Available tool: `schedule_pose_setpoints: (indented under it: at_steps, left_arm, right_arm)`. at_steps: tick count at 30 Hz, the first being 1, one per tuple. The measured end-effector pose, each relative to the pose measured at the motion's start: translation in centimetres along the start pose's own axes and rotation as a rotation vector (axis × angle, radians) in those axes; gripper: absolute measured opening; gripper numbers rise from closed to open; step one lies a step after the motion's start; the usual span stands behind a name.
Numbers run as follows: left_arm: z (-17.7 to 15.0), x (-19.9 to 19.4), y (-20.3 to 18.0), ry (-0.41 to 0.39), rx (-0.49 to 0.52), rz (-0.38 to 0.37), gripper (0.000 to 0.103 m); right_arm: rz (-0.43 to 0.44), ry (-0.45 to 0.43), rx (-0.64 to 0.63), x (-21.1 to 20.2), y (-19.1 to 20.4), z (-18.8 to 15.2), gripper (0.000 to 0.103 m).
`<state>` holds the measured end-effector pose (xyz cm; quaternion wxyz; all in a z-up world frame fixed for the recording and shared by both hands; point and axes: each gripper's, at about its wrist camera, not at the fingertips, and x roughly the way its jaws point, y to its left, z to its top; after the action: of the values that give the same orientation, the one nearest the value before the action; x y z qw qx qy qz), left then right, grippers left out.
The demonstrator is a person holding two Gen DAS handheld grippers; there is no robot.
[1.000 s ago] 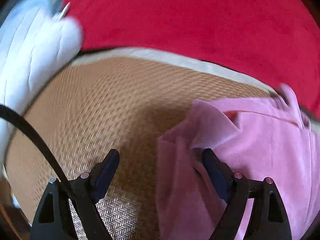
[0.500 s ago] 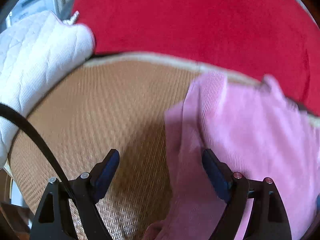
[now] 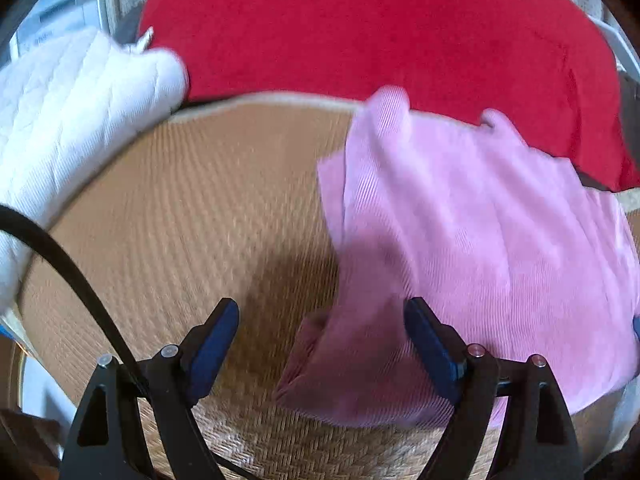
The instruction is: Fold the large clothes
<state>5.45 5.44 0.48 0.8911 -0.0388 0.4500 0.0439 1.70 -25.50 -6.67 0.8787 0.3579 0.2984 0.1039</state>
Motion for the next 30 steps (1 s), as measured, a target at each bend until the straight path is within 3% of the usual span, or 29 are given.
schedule_pose_setpoints:
  at_steps: [3, 11, 19, 24, 30]
  left_arm:
    - [-0.6, -0.1, 1.3, -0.001, -0.075, -0.043, 0.088]
    - [-2.6, 0.2, 3.1, -0.064, -0.071, -0.113, 0.095]
    - [-3.1, -1.2, 2.0, -0.084, -0.075, -0.110, 0.096]
    - [-3.5, -1.6, 1.9, -0.094, -0.083, -0.105, 0.096]
    - [-3.4, -1.7, 1.9, -0.086, -0.091, -0.103, 0.096]
  right_arm:
    - [-0.003, -0.003, -0.008, 0.0, 0.1, -0.2, 0.078]
    - [-0.024, -0.015, -0.056, 0.2, 0.4, -0.6, 0.078]
    - [-0.084, -0.002, -0.109, 0.4, 1.2, -1.0, 0.078]
    - [-0.180, 0.066, -0.102, -0.4, 3.6, 1.1, 0.078]
    - [-0.189, 0.092, -0.201, 1.6, 7.1, 5.8, 0.080]
